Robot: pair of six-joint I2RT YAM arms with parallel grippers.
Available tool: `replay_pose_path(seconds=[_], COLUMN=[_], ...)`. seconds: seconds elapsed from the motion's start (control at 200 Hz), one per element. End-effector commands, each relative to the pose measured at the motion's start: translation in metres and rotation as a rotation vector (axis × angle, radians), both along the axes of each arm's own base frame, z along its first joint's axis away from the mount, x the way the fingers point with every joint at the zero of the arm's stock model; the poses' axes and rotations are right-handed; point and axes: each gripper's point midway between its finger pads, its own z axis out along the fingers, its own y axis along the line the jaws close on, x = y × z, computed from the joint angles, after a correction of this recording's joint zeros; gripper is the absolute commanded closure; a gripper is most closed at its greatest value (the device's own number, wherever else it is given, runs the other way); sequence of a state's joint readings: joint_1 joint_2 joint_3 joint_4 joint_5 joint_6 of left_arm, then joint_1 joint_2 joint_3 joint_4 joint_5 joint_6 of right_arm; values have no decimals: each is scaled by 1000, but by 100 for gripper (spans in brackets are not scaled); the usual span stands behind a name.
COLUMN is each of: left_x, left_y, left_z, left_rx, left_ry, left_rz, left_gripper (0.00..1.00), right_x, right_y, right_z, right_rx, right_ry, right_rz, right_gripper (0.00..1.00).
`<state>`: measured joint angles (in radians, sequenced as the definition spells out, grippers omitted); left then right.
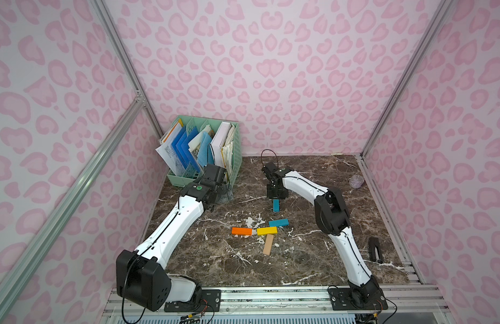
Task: Assemble a giraffe with building blocks
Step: Assemble the building block at the center of the board.
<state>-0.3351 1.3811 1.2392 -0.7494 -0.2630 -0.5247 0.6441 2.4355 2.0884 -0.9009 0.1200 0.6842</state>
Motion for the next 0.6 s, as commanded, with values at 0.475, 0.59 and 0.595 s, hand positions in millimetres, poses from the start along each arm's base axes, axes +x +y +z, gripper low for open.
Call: replay_pose_path(seconds=[0.475, 0.59, 0.595], left_x=[0, -1, -1], left_y=[-1, -1, -1], left_z=[-3, -3, -3], left_rx=[-4, -5, -6], left_ry=[6, 8, 6], left_rz=[-3, -4, -5], left_gripper=[1, 1, 2], right_x=[0, 0, 0], right_y=[-1, -2, -3], right_z=[-9, -6, -6], right_rx=[-21, -33, -33], right_ry=[21, 15, 15], right_rz=[7, 6, 6], right_gripper=[57, 30, 29])
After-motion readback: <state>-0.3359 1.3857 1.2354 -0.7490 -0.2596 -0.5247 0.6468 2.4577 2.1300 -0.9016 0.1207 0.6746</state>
